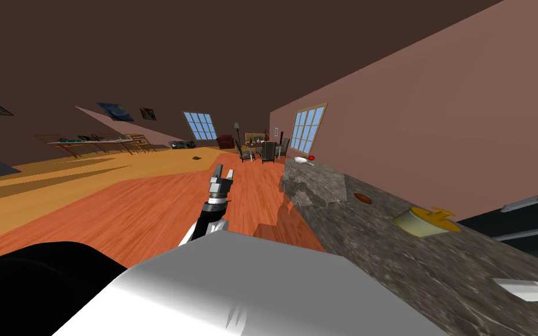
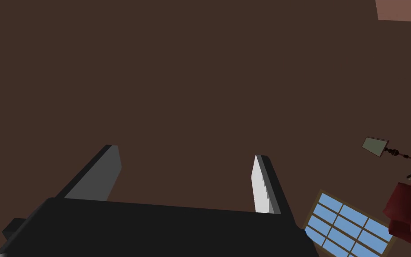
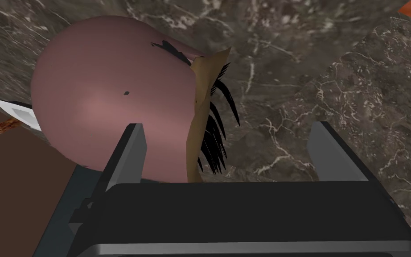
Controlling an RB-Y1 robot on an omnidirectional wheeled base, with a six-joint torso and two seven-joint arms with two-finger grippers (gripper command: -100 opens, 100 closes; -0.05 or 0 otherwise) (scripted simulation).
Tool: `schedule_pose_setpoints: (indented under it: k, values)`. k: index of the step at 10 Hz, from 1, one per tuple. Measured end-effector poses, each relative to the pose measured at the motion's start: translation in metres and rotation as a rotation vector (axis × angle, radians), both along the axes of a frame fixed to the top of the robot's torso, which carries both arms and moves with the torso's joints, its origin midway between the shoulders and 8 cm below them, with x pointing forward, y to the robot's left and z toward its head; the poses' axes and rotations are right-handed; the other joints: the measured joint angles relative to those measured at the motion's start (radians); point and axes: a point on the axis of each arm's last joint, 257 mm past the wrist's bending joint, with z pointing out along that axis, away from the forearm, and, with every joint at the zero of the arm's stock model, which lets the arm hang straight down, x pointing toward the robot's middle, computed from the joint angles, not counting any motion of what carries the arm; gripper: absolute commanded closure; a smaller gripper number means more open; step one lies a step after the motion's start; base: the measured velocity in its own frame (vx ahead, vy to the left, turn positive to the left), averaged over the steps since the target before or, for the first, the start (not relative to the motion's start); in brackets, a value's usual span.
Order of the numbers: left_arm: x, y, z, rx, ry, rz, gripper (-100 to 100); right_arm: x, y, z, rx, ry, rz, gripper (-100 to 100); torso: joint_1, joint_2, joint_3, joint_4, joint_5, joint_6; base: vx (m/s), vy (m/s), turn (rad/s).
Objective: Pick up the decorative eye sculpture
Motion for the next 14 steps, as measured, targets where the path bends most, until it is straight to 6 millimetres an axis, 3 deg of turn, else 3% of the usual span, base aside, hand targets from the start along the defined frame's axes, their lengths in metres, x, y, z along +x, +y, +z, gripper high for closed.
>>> schedule_pose_setpoints:
  k: [2, 4, 5, 6, 7, 9, 10, 14]
  values:
    - [0.000, 0.000, 0.000, 0.000, 0.000, 0.000, 0, -0.011, -0.005, 0.007, -0.018, 0.026, -0.008, -100, -0.001, 0.004, 0.002, 0.001, 0.000, 0.000, 0.041, -0.009, -0.138]
    - [0.000, 0.000, 0.000, 0.000, 0.000, 0.000, 0, 0.010, -0.025, 0.006, -0.041, 0.006, 0.058, -100, -0.001, 0.000, 0.000, 0.000, 0.000, 0.000, 0.087, 0.022, -0.095]
    - [0.000, 0.000, 0.000, 0.000, 0.000, 0.000, 0, 0.006, -0.030, 0.014, -0.053, 0.016, 0.060, -100, 0.000, 0.002, 0.001, 0.000, 0.000, 0.000, 0.095, 0.021, -0.301]
    - [0.000, 0.000, 0.000, 0.000, 0.000, 0.000, 0, 0.021, -0.044, 0.011, -0.073, 0.005, 0.095, -100, 0.000, 0.001, 0.000, 0.000, 0.000, 0.001, 0.108, 0.021, -0.190]
    - [0.000, 0.000, 0.000, 0.000, 0.000, 0.000, 0, 0.026, -0.055, 0.024, -0.092, 0.006, 0.123, -100, 0.000, 0.000, 0.000, 0.000, 0.000, 0.000, 0.057, 0.008, 0.036]
    - [0.000, 0.000, 0.000, 0.000, 0.000, 0.000, 0, 0.018, -0.061, 0.037, -0.115, 0.028, 0.121, -100, -0.001, 0.004, 0.002, 0.001, 0.000, 0.000, 0.006, 0.001, 0.019]
    - [0.000, 0.000, 0.000, 0.000, 0.000, 0.000, 0, 0.017, -0.061, 0.037, -0.115, 0.029, 0.121, 100, -0.002, 0.006, 0.003, 0.001, 0.000, 0.000, 0.000, 0.000, 0.000]
    - [0.000, 0.000, 0.000, 0.000, 0.000, 0.000, 0, 0.016, -0.063, 0.039, -0.119, 0.032, 0.119, 100, -0.002, 0.006, 0.004, 0.003, -0.003, -0.001, -0.001, -0.002, -0.002]
